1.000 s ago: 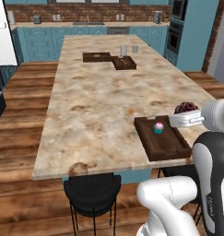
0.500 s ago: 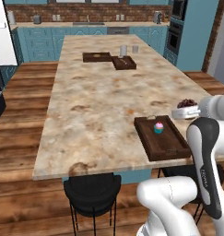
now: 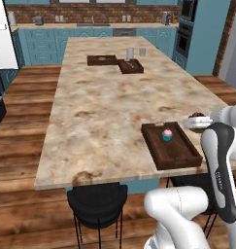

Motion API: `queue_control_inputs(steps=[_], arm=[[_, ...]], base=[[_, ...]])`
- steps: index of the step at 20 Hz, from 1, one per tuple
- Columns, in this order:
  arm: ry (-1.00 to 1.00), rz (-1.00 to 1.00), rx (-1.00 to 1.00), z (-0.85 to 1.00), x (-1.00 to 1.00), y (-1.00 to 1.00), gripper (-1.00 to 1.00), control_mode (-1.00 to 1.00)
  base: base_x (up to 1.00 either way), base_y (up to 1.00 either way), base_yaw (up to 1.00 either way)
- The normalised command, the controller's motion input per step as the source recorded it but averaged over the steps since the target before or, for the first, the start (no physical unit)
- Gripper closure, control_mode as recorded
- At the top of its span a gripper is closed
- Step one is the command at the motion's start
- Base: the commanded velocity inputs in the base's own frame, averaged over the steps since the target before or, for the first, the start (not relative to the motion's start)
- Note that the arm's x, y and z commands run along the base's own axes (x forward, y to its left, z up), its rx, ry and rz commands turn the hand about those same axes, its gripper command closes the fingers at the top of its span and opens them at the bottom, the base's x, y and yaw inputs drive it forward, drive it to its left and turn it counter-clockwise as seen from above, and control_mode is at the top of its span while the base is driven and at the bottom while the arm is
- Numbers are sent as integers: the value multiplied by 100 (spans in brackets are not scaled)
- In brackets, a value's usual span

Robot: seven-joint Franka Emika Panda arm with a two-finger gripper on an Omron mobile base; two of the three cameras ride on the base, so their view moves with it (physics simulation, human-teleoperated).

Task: Take the cupcake and cake from the fridge and place them on the empty tray on the dining counter.

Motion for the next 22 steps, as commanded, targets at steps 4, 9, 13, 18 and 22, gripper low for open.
queue_control_inputs(steps=[4, 9, 13, 18, 22], arm=[[3, -1, 1, -31, 1, -5, 100, -100], [0, -1, 0, -55, 12, 0, 100, -100], [0, 0, 0, -65, 35, -5, 100, -100], [0, 0, 0, -44, 42, -21, 100, -100], [1, 0, 0, -34, 38, -31, 100, -100]], base=[[0, 0, 0], [0, 0, 0], [0, 0, 0], [0, 0, 0], [0, 0, 0]])
